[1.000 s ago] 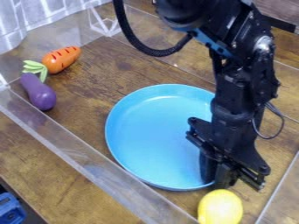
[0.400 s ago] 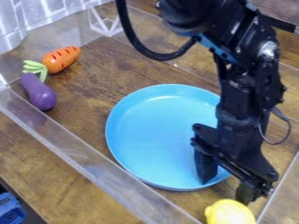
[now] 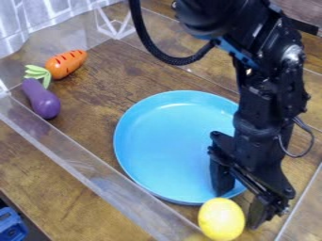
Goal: Put the lemon on the blue tray
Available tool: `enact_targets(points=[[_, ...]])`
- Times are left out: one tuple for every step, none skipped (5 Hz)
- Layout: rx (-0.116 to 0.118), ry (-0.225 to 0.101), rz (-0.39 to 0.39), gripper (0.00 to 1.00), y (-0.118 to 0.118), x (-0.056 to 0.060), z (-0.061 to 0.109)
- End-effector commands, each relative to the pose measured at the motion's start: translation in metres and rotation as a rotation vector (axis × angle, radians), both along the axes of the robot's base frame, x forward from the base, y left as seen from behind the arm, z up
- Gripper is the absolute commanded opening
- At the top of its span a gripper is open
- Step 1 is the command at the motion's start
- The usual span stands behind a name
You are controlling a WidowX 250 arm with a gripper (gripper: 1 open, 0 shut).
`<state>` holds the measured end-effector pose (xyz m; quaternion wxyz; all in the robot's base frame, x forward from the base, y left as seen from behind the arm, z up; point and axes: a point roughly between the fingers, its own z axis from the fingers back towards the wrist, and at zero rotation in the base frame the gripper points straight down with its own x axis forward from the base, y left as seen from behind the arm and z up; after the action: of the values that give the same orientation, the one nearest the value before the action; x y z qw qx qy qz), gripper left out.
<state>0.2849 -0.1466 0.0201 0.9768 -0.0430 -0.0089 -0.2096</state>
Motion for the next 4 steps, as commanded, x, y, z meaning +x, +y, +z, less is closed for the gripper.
enact_targets(points=[[0.021, 0.027, -0.016, 1.00, 0.007, 0.003, 0.004], [0.028, 0.038, -0.036, 1.00, 0.007, 0.005, 0.014], [0.034, 0.049, -0.057, 1.00, 0.006, 0.008, 0.023], [0.038, 0.062, -0.075, 1.00, 0.007, 0.004, 0.012]])
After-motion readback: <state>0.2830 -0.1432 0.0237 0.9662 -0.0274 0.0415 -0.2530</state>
